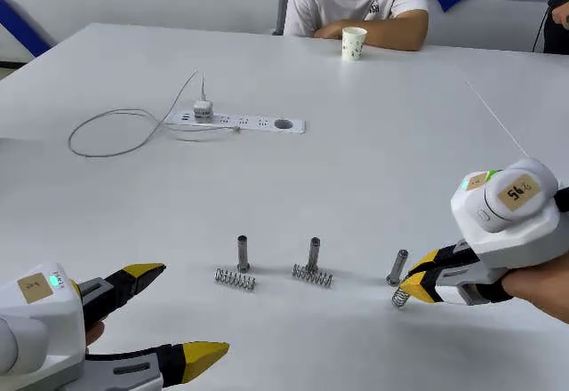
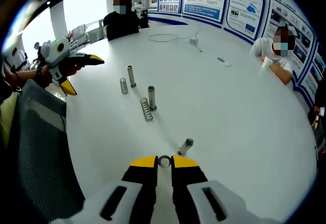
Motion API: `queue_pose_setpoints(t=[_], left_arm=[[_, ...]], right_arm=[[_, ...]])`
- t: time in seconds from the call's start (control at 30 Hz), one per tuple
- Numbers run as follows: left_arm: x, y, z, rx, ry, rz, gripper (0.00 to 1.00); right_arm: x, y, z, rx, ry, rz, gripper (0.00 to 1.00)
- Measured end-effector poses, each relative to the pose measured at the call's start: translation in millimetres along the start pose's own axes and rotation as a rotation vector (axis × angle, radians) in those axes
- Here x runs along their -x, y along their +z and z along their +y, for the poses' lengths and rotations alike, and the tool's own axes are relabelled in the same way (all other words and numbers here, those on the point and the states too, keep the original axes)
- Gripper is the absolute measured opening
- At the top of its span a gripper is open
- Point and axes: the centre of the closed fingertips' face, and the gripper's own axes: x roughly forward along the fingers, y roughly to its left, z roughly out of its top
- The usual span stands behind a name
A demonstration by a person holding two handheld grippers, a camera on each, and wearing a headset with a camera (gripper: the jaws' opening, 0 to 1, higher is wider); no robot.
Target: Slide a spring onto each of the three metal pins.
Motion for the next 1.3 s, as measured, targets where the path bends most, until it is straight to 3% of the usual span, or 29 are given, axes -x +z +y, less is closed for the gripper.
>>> queue_pose_setpoints(t=[0.53, 1.3], left_arm=[[-0.8, -3.8, 0.0, 0.012, 0.000, -0.001, 0.78], [-0.8, -5.1, -0.1, 0.023, 0.004, -0.007, 0.78]], right_arm=[[17.1, 16.8, 3.4, -0.014, 0.002, -0.002, 0.11], [41.0, 44.0, -7.7, -0.004, -0.026, -0.034, 0.11]])
